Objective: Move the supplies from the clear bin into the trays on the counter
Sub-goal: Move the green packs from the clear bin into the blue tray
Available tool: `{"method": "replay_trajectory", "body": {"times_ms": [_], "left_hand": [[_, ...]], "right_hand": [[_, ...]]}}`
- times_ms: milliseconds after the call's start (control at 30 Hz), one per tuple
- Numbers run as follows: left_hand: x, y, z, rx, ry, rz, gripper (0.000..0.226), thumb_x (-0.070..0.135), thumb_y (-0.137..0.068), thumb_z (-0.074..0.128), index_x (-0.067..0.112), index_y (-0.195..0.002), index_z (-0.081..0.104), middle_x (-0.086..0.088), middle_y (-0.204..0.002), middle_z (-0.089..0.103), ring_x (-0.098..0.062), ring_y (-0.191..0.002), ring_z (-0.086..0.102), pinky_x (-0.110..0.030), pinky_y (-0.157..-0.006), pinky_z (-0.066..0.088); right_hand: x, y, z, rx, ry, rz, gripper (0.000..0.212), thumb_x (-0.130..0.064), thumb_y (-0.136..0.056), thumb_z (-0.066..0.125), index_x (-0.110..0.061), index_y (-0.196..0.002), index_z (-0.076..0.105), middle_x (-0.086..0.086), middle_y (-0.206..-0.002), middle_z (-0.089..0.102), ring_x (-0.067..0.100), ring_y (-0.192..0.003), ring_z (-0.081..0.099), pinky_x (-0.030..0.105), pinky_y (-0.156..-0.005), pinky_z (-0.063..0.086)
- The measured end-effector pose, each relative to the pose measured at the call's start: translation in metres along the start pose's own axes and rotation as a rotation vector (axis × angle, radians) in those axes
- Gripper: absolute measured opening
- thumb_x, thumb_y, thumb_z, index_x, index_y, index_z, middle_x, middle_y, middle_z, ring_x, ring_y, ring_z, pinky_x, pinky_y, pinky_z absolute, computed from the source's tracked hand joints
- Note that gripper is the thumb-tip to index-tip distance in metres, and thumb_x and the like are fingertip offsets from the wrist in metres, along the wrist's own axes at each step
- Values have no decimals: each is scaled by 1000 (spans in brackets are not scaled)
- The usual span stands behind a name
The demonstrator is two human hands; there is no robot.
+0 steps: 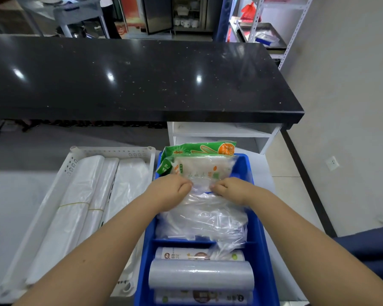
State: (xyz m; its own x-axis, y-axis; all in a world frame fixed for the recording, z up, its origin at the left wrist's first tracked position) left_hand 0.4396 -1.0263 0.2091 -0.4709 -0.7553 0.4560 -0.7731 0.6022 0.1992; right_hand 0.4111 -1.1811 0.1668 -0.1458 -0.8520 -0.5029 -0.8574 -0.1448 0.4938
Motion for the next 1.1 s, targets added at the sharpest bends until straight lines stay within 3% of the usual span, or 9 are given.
{"method": "replay_trajectory", "body": {"times_ms": [133,300,400,533,733,833,967,1033,1100], "left_hand": [[-9,-8,14,-119,-91,-104,46,37,-96,25,19,-99,67,-6,-109,66,-23,-98,59,-41,-85,50],[-8,-17,16,-210,-2,-182,43,33,-98,24,13,-90,60,-10,-102,61,-26,-92,54,-35,-79,43],[-9,-9,5,-111,105,-139,38,30,-97,30,11,-83,60,-13,-98,63,-29,-91,56,-36,-76,45],[4,6,-27,180,276,42,49,37,-91,30,18,-112,70,2,-116,66,-12,-107,53,-29,-92,40],[-3,2,13,-92,110,-102,48,39,-96,28,10,-89,65,-9,-97,67,-28,-93,60,-40,-82,50],[0,10,-4,46,182,-40,42,35,-99,32,15,-108,68,-6,-112,68,-20,-102,60,-33,-86,47],[20,47,-55,410,211,185,45,41,-94,36,18,-120,64,5,-117,65,-5,-108,50,-23,-89,35],[27,59,-52,392,207,204,47,46,-92,38,23,-126,60,9,-123,61,1,-112,45,-22,-94,33],[38,61,-31,271,110,214,45,44,-92,44,25,-132,54,9,-130,57,0,-118,43,-26,-100,35]], "right_hand": [[4,4,-7,11,-14,34,55,-59,-95,32,-22,-120,63,1,-125,61,17,-105,55,37,-97,42],[-6,10,-18,84,70,-41,47,-54,-97,33,-23,-112,65,2,-110,67,18,-95,58,36,-88,47],[-17,20,-40,230,94,-116,44,-52,-96,37,-20,-97,68,1,-93,70,15,-83,60,39,-79,51],[-26,32,-59,402,86,-214,28,-43,-93,51,-25,-93,72,-9,-94,68,11,-86,55,39,-78,50],[-16,17,-10,98,123,-45,48,-53,-97,35,-17,-94,67,4,-93,67,19,-85,59,38,-82,48],[-13,27,-20,138,99,-39,44,-54,-95,37,-23,-98,68,-3,-96,68,16,-86,59,35,-81,46],[-20,61,-53,395,-13,-160,28,-49,-91,51,-36,-111,66,-22,-110,64,-3,-96,52,18,-83,41],[-30,83,-56,522,-56,-242,25,-43,-89,56,-37,-113,64,-26,-111,59,-11,-99,44,10,-82,33],[-43,94,-39,539,-35,-285,28,-35,-89,60,-34,-117,62,-21,-116,60,-6,-104,45,14,-88,34]]}}
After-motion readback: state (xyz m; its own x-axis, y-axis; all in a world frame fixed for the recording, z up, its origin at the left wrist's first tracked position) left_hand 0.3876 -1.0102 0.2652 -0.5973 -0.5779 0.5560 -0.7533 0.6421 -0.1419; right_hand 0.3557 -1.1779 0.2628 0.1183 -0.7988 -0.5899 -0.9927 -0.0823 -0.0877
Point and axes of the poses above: each hand's wrist, its own y-axis away from the middle knuckle, its own z-axis out of the palm, x = y × z, the point moved 10 cm from there along -y, towards the middle knuckle
